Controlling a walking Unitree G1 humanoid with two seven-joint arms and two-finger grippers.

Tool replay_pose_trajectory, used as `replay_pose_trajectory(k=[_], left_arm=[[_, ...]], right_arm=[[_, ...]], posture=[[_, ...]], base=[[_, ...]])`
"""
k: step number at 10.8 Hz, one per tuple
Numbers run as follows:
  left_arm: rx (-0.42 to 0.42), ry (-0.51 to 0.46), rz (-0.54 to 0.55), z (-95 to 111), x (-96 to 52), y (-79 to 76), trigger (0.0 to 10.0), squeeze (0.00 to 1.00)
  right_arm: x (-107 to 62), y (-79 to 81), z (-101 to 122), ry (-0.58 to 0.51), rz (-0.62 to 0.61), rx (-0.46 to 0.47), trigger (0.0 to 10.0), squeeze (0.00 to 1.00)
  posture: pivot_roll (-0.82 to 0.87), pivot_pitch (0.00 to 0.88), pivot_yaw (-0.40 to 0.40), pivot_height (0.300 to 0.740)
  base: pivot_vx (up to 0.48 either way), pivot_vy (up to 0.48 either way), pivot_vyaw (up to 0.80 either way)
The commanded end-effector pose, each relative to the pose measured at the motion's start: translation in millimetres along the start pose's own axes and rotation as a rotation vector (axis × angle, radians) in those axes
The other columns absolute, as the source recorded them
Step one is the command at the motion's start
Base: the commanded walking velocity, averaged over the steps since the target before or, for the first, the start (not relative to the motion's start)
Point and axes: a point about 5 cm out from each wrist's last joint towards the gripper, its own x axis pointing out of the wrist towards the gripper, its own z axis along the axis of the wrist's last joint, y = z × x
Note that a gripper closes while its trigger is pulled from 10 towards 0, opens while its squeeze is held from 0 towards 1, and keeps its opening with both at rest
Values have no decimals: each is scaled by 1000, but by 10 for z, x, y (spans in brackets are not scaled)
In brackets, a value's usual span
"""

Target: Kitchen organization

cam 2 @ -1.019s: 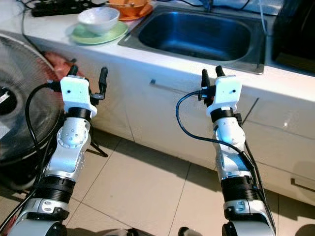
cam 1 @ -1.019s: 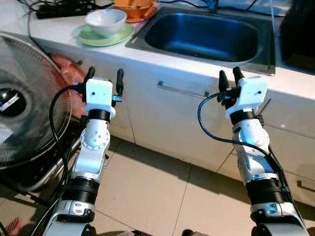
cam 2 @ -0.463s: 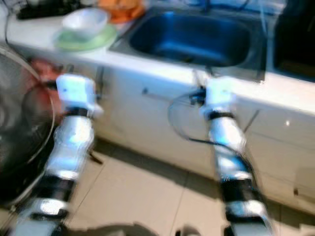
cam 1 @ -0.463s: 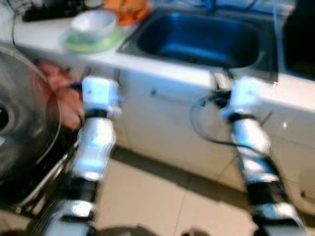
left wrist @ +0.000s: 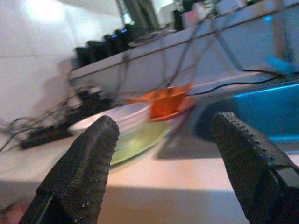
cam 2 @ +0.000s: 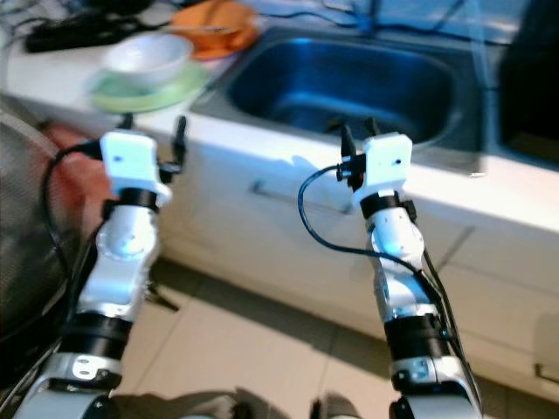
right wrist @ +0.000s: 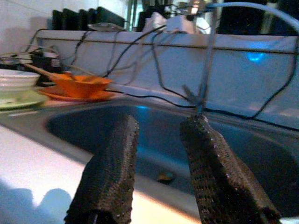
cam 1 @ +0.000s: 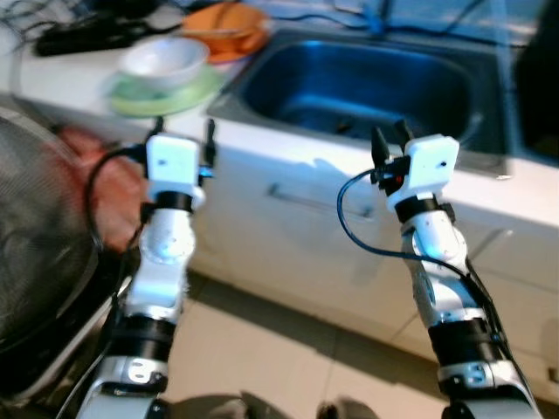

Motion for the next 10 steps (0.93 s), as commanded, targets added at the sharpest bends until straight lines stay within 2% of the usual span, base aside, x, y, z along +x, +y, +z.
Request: replay_pose_trajectory(k=[1, 4, 10], left_arm=[[11, -6, 2, 19, 18, 38, 10000, 0], [10, -9, 1, 27, 28, 40, 10000, 0], [5, -13, -6, 33, 28, 21, 10000, 0]], right_arm=[[6, -8, 24, -9, -6, -2, 10000, 0], [8, 9, 27, -11, 0, -4, 10000, 0], [2, 21, 14, -5, 1, 14, 10000, 0]], posture=[[-11, 119, 44, 740], [-10, 121, 43, 740], [-11, 123, 45, 740]], base=[[386, 0, 0], [387, 0, 596], [386, 0, 0]])
